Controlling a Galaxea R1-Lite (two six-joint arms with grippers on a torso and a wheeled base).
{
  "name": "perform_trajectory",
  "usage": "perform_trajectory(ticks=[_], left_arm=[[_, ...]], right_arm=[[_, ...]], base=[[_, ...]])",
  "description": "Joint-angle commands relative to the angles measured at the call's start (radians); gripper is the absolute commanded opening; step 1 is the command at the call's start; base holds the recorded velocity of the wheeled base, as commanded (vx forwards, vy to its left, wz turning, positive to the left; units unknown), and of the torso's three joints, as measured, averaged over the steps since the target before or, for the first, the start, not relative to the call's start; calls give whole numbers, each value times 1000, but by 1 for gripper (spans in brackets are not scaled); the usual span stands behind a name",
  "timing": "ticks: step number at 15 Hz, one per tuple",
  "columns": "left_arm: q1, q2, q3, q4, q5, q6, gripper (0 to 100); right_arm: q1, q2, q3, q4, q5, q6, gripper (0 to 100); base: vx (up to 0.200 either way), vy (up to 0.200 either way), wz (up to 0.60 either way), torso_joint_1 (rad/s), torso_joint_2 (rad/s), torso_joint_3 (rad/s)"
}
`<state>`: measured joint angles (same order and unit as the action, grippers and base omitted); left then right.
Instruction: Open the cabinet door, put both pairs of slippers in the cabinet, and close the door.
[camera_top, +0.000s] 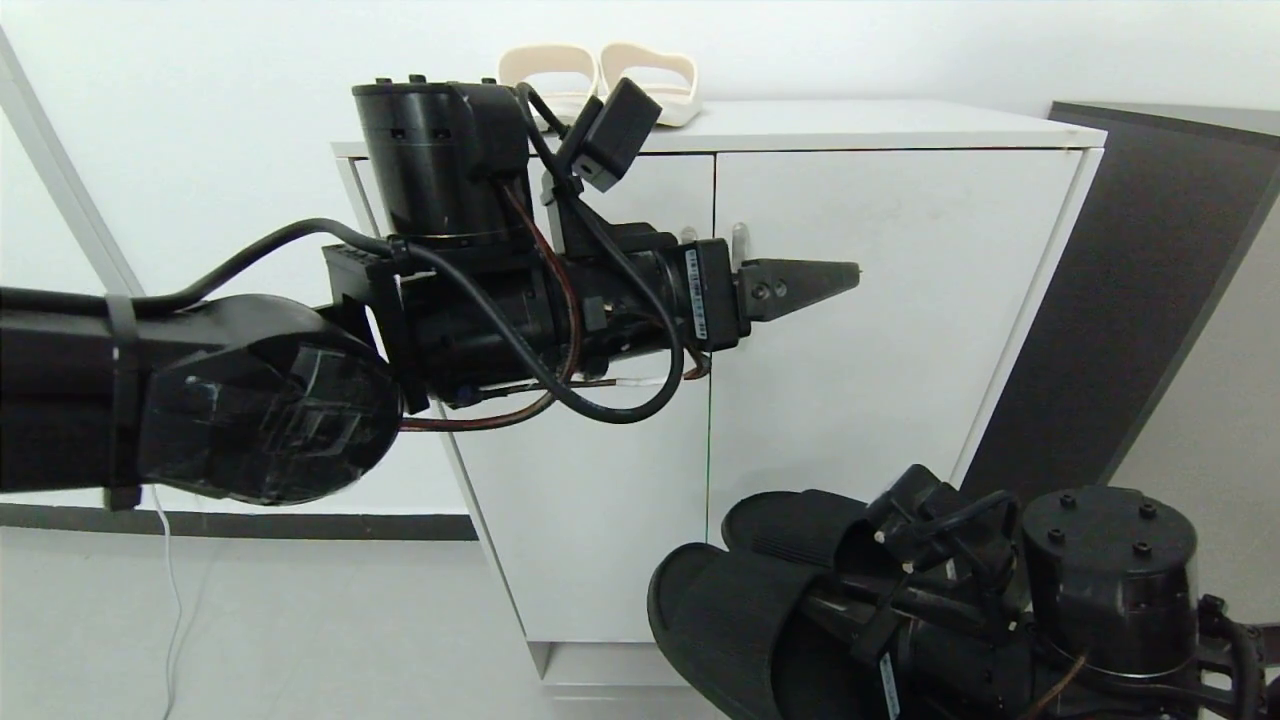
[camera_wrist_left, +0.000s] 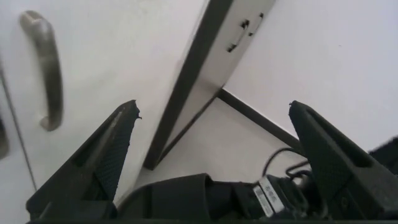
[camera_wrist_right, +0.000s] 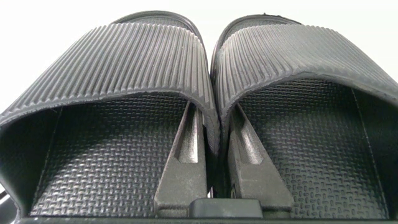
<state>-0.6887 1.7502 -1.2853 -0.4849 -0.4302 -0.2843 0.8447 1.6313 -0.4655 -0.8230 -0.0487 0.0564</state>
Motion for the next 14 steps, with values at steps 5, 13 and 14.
perform_trajectory(ticks=[5, 13, 14], left_arm=[[-28, 38, -25, 2, 140, 0, 100], [-6, 91, -68, 3, 219, 2, 100], [-2, 92, -69, 3, 219, 2, 100]], right_arm=[[1, 12, 1, -7, -2, -3, 0], [-1, 10, 11, -31, -5, -6, 0], [-1, 10, 11, -31, -5, -6, 0]], base=[[0, 0, 0, 0, 0, 0], [0, 0, 0, 0, 0, 0], [0, 0, 0, 0, 0, 0]])
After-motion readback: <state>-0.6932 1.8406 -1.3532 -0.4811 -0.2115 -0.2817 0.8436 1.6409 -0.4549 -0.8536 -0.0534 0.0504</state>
